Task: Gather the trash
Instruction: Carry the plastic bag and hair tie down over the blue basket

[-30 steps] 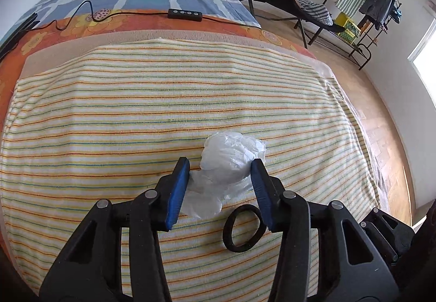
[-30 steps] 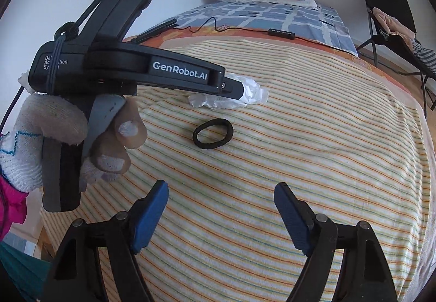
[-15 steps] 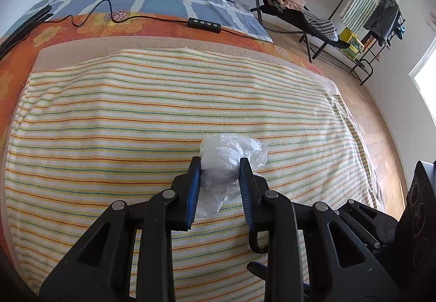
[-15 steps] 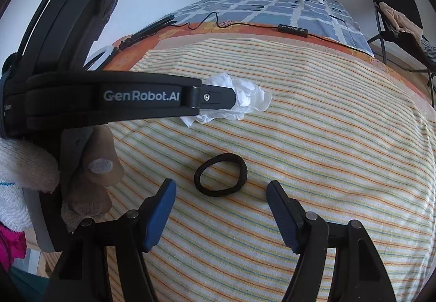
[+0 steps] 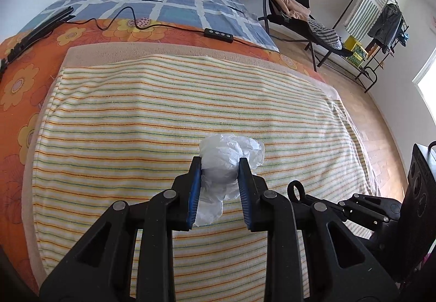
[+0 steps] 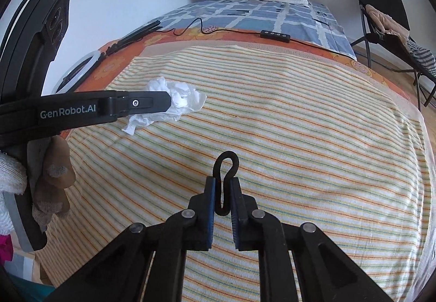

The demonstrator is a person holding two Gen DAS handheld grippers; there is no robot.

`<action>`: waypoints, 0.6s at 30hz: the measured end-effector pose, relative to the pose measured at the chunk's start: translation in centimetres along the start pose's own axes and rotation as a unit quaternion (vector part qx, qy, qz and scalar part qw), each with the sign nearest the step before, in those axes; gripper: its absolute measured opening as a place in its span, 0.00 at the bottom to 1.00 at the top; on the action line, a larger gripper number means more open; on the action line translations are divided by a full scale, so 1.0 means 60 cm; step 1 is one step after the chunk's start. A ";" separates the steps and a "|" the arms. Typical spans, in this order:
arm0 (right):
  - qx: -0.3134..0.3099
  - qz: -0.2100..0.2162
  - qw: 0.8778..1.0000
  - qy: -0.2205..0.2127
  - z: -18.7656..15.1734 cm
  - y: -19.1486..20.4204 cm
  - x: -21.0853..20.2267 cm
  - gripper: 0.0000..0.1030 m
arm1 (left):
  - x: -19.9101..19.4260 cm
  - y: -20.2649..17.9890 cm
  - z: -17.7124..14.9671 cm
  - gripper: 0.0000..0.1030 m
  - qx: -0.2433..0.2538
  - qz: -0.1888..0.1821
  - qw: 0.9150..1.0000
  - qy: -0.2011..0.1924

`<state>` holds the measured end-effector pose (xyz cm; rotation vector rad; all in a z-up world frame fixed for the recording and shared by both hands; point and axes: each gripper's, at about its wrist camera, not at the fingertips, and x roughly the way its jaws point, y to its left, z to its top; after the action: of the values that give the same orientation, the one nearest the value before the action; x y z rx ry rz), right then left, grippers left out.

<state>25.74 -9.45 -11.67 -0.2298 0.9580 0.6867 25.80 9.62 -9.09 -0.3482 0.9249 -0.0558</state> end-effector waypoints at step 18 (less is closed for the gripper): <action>0.006 0.008 0.999 -0.031 -0.060 0.020 -0.163 0.08 | -0.166 -0.087 -0.095 0.25 0.053 -0.004 0.998 -0.024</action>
<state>18.79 -14.46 -5.61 -0.1900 0.9052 0.6981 15.82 5.11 -2.86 -0.2545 0.8689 -0.1028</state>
